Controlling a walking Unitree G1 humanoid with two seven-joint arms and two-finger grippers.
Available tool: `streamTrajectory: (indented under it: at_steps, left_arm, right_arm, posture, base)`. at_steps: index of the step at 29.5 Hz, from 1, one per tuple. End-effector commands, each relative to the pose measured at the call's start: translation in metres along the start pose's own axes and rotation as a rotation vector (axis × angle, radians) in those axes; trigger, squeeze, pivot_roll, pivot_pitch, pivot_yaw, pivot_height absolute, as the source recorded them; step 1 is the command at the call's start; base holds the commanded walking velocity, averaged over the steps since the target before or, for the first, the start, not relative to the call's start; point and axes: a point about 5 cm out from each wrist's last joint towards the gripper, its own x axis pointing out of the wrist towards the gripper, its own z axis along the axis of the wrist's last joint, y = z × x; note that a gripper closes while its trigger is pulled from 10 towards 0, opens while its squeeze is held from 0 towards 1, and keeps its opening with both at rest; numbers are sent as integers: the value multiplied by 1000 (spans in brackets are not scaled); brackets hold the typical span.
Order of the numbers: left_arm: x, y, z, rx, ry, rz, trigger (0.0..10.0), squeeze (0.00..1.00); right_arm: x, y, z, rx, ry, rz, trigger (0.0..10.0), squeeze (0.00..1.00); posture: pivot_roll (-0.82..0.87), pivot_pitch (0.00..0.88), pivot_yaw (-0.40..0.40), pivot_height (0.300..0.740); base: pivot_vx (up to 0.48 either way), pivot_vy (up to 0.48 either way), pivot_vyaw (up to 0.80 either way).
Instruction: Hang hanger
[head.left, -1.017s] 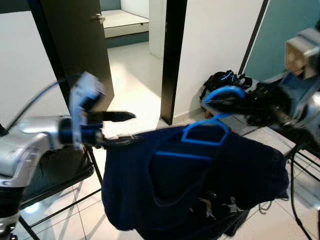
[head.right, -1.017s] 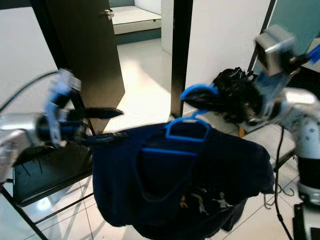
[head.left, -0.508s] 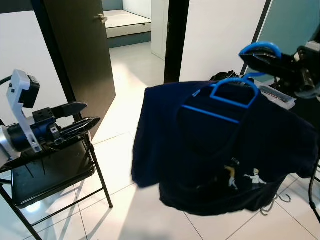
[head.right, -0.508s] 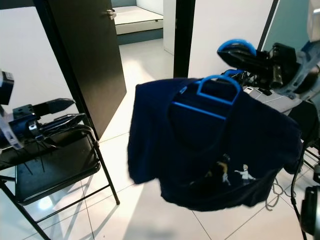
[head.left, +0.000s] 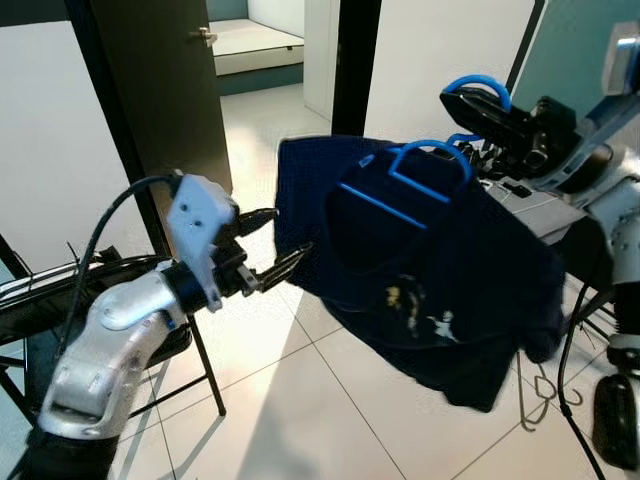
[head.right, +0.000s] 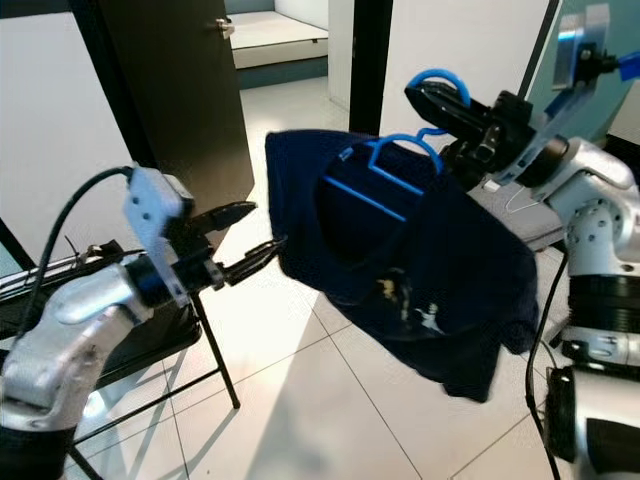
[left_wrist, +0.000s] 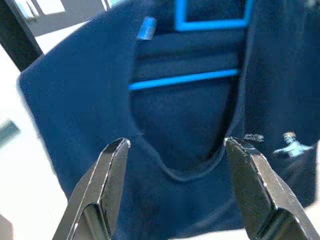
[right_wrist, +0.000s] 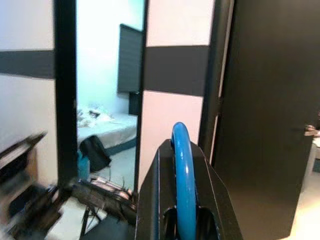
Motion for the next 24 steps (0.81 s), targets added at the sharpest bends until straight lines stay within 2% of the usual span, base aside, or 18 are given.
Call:
streamTrajectory:
  at_steps: [1, 3, 4, 6, 8, 11, 13, 14, 15, 18, 19, 22, 24]
  left_arm:
    - [4, 2, -1, 115, 17, 26, 10000, 0]
    - [6, 6, -4, 245, 43, 77, 10000, 0]
    - [6, 6, -4, 245, 43, 77, 10000, 0]
    - [8, 9, -12, 321, 96, 137, 10000, 0]
    - [9, 10, -18, 337, 132, 183, 10000, 0]
    - [9, 9, -19, 328, 135, 198, 10000, 0]
    - [12, 12, -26, 214, 161, 338, 10000, 0]
    - [14, 13, -28, 182, 174, 388, 10000, 0]
    - [14, 13, -28, 182, 174, 388, 10000, 0]
    - [21, 4, -34, -13, 149, 510, 10000, 0]
    - [21, 4, -34, -13, 149, 510, 10000, 0]
    - [24, 0, -37, -116, 128, 568, 10000, 0]
    - [25, 0, -38, -142, 126, 594, 10000, 0]
  right_arm:
    - [9, 0, 9, -41, -39, 14, 0, 0]
    - [13, 1, 9, -45, -59, 33, 0, 0]
    - [13, 1, 9, -45, -59, 33, 0, 0]
    - [19, 4, 10, -45, -86, 49, 0, 0]
    - [22, 6, 11, -47, -102, 60, 0, 0]
    - [23, 7, 11, -45, -109, 65, 0, 0]
    - [26, 12, 9, -34, -120, 89, 0, 0]
    - [27, 14, 7, -32, -120, 98, 0, 0]
    - [27, 14, 7, -32, -120, 98, 0, 0]
    - [33, 20, -1, -21, -121, 116, 0, 0]
    - [33, 20, -1, -21, -121, 116, 0, 0]
    - [36, 22, -4, -12, -126, 124, 0, 0]
    - [37, 24, -7, -7, -127, 128, 0, 0]
  posture:
    - [68, 0, -42, 740]
    - [71, 0, -45, 740]
    - [71, 0, -45, 740]
    - [83, 0, -48, 740]
    - [83, 0, -48, 740]
    - [84, 0, -46, 740]
    - [92, 0, -46, 740]
    - [92, 0, -46, 740]
    - [92, 0, -46, 740]
    - [93, 0, -48, 740]
    - [93, 0, -48, 740]
    - [95, 0, -50, 740]
    - [98, 0, -51, 740]
  base:
    - [0, 0, 0]
    - [0, 0, 0]
    - [0, 0, 0]
    - [0, 0, 0]
    - [0, 0, 0]
    - [0, 0, 0]
    - [0, 0, 0]
    - [0, 0, 0]
    - [0, 0, 0]
    - [0, 0, 0]
    - [0, 0, 0]
    - [0, 0, 0]
    - [0, 0, 0]
